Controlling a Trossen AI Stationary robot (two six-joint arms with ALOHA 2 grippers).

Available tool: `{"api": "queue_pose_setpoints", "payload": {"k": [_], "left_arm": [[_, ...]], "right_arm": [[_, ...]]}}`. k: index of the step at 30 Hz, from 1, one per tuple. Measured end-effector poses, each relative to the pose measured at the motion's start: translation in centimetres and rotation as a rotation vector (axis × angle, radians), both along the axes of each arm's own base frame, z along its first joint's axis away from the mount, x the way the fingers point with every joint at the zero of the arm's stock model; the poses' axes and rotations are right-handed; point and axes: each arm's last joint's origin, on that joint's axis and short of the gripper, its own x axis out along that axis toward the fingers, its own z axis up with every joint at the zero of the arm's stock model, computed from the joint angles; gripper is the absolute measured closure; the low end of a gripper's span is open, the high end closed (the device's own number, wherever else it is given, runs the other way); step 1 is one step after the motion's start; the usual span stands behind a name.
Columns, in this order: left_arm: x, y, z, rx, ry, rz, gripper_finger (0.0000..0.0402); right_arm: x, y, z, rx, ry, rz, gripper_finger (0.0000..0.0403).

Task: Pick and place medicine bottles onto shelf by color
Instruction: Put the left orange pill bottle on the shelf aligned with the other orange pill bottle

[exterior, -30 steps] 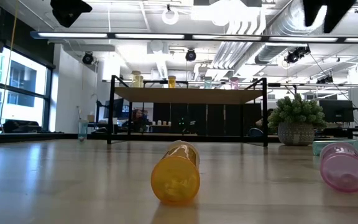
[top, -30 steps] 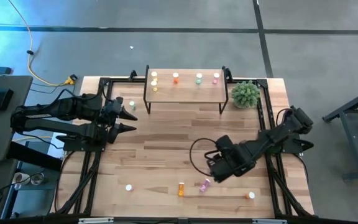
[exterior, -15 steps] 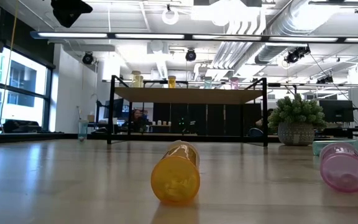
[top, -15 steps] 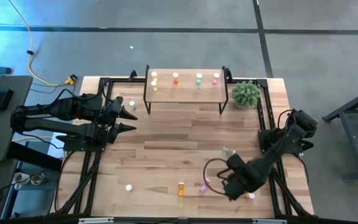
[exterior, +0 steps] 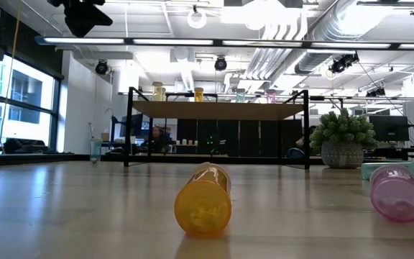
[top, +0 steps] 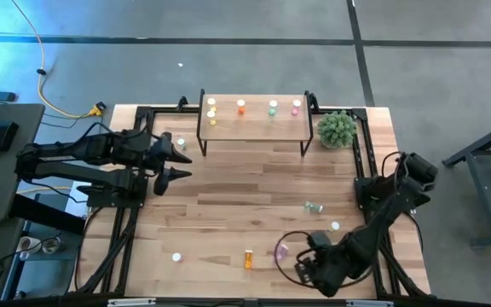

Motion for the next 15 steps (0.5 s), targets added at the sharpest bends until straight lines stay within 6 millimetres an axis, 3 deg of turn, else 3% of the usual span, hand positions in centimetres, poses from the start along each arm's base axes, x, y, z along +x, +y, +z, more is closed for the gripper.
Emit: {"api": "queue_pose_setpoints", "payload": {"k": [10,15], "left_arm": [[0.1,-0.2,-0.1,-0.052,0.002,-0.048,0.0202],[0.1,-0.2,-0.3,-0.056,0.022,-0.047,0.0202]], "right_arm": [[6.7,-3.3,1.4,-0.019,-0.367,0.026,0.0197],[8.7,-4.4,1.8,-0.007,-0.464,0.011,0.0197]]}}
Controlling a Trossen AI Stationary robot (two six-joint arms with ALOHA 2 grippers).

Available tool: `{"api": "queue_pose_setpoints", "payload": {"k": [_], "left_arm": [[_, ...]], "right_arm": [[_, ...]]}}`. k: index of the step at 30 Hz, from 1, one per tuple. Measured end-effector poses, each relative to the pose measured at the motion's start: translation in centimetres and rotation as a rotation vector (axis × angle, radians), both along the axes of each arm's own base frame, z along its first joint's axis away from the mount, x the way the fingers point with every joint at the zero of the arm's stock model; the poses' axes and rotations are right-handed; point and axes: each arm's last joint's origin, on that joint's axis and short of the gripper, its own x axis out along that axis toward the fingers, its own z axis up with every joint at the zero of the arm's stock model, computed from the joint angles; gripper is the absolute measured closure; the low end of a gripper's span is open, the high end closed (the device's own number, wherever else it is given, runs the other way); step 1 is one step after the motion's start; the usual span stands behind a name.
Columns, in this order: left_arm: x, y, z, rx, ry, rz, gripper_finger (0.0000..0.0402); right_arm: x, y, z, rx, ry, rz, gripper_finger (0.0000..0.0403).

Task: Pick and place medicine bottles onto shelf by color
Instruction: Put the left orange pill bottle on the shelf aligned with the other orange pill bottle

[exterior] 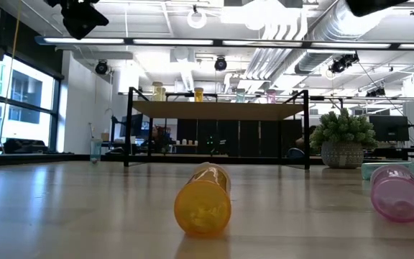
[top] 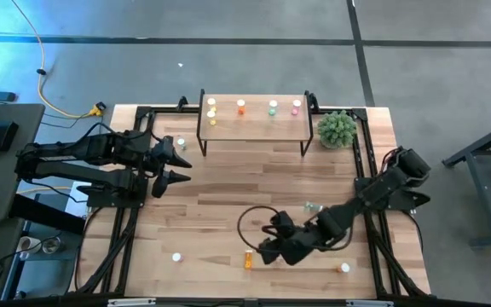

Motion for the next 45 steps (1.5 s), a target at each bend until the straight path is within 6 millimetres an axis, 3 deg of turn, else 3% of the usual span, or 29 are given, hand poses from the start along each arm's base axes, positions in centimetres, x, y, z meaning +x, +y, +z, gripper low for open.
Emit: {"api": "queue_pose_setpoints", "payload": {"k": [7,13,21,33,45], "left_arm": [[-0.1,0.0,-0.2,-0.004,0.024,-0.001,0.0202],[-0.3,-0.1,-0.4,0.028,0.05,-0.024,0.0202],[-0.3,-0.1,-0.4,0.036,0.055,-0.03,0.0202],[-0.3,-0.1,-0.4,0.037,0.054,-0.029,0.0202],[-0.3,-0.1,-0.4,0.036,0.054,-0.029,0.0202]], "right_arm": [[2.9,0.5,-0.4,0.04,-0.11,0.025,0.0197],[6.0,1.3,-1.0,-0.018,0.049,0.073,0.0197],[8.0,2.5,-3.5,-0.075,0.246,0.061,0.0197],[8.9,3.3,-8.0,0.002,0.369,0.019,0.0197],[9.0,2.7,-10.1,0.013,0.407,-0.034,0.0197]]}}
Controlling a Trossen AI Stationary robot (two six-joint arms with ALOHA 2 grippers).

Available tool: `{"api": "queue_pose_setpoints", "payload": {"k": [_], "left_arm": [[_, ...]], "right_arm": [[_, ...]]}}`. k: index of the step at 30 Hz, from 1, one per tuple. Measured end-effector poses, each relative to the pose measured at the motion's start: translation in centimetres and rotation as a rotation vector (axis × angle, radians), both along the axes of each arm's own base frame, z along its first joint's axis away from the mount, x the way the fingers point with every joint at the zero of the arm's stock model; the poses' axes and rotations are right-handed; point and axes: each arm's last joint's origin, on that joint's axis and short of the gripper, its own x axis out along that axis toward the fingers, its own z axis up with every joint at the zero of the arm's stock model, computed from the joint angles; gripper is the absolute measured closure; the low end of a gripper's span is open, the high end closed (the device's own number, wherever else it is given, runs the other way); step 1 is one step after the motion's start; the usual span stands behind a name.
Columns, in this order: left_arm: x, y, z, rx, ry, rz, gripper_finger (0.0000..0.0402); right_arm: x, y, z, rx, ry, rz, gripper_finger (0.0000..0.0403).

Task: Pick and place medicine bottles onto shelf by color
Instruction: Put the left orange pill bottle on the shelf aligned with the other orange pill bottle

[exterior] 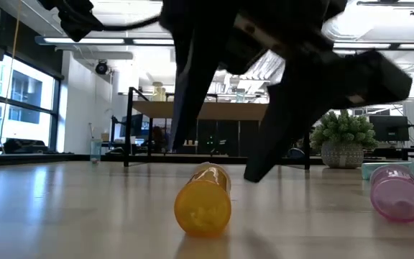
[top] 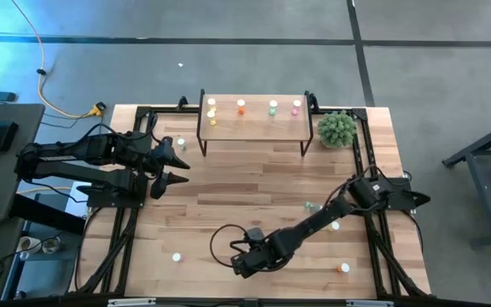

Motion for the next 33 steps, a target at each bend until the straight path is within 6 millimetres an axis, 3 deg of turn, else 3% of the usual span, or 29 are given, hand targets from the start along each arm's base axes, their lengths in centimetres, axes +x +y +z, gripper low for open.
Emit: {"api": "queue_pose_setpoints", "payload": {"k": [7,17,26,33], "left_arm": [[0.0,0.0,0.0,0.0,0.0,0.001,0.0202],[0.0,0.0,0.0,0.0,0.0,0.001,0.0202],[0.0,0.0,0.0,0.0,0.0,0.0,0.0202],[0.0,0.0,0.0,0.0,0.0,0.0,0.0202]], "right_arm": [[-0.5,-0.1,-1.7,0.044,0.029,-0.019,0.0197],[-0.8,-0.3,-1.8,0.085,0.081,-0.052,0.0202],[-1.0,-0.4,-2.0,0.087,0.115,-0.039,0.029],[-0.9,-0.6,-1.9,0.063,0.103,0.017,0.0323]]}}
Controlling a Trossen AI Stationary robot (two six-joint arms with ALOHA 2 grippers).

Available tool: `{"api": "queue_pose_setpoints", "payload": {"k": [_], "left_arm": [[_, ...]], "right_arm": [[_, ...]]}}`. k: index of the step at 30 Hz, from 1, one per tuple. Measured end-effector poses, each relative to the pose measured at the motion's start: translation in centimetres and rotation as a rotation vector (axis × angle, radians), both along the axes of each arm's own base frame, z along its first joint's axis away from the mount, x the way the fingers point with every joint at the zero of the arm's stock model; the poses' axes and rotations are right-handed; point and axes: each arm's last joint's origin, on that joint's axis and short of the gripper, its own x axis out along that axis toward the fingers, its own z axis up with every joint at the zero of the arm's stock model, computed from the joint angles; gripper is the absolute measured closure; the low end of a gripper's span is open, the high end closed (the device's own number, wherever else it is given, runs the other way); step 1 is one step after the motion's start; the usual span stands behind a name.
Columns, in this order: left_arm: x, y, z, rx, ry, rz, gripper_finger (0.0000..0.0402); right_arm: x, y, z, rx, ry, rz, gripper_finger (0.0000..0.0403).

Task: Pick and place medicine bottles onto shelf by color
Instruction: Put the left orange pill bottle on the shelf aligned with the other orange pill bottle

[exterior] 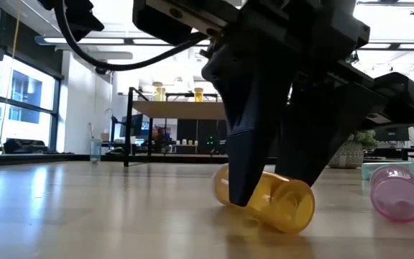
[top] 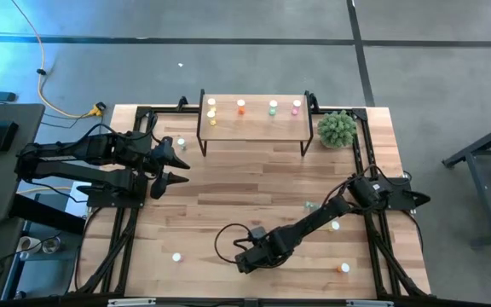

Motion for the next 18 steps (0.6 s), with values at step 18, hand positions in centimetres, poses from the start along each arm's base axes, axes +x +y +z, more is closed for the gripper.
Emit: {"api": "queue_pose_setpoints", "payload": {"k": [18], "left_arm": [[0.0,0.0,0.0,0.026,0.0,-0.015,0.0202]], "right_arm": [[5.1,-4.0,6.4,-0.344,-0.336,0.126,0.0323]]}}
